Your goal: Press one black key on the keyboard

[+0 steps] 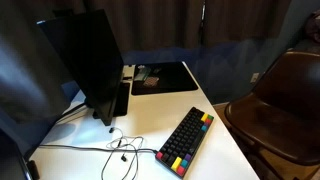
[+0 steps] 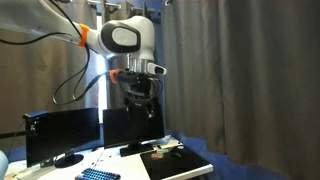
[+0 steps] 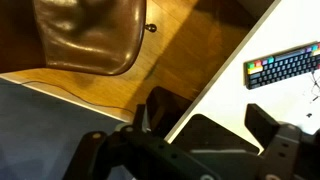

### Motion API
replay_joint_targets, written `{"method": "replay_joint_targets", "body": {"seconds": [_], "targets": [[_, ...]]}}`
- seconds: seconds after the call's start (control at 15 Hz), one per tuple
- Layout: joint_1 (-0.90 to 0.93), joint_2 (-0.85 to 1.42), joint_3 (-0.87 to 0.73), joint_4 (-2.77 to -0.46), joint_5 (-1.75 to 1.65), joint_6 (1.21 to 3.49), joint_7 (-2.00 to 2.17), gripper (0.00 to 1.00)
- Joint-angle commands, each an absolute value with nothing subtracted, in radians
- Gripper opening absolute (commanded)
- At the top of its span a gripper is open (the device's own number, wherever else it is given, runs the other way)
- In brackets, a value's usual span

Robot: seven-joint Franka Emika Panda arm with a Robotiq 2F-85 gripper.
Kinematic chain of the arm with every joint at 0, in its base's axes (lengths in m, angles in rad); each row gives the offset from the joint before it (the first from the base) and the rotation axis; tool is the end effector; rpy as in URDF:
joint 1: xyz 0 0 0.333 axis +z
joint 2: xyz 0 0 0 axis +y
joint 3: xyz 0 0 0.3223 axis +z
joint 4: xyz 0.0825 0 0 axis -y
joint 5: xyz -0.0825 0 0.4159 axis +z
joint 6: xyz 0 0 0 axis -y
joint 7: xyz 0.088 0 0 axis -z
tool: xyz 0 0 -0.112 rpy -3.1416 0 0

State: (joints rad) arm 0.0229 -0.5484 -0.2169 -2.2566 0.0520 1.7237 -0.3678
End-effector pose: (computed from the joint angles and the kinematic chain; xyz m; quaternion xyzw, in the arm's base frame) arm 0.4089 -0.0881 0.5601 -0.9918 -0.0979 -0.0237 0.0784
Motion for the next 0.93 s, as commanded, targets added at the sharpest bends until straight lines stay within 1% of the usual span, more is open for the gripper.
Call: {"method": "replay_joint_targets", "body": {"seconds": [0.0, 0.33, 0.6, 0.87], "targets": [[0.005, -0.546, -0.203, -2.255, 0.06, 1.722, -0.375, 1.0], [0.005, -0.546, -0.203, -2.255, 0.06, 1.722, -0.375, 1.0], [0.093, -0.565, -0.09, -2.335, 0.073, 1.72, -0.402, 1.0], [0.234, -0.549, 0.043, -2.411, 0.152, 1.747, -0.407, 1.0]]}}
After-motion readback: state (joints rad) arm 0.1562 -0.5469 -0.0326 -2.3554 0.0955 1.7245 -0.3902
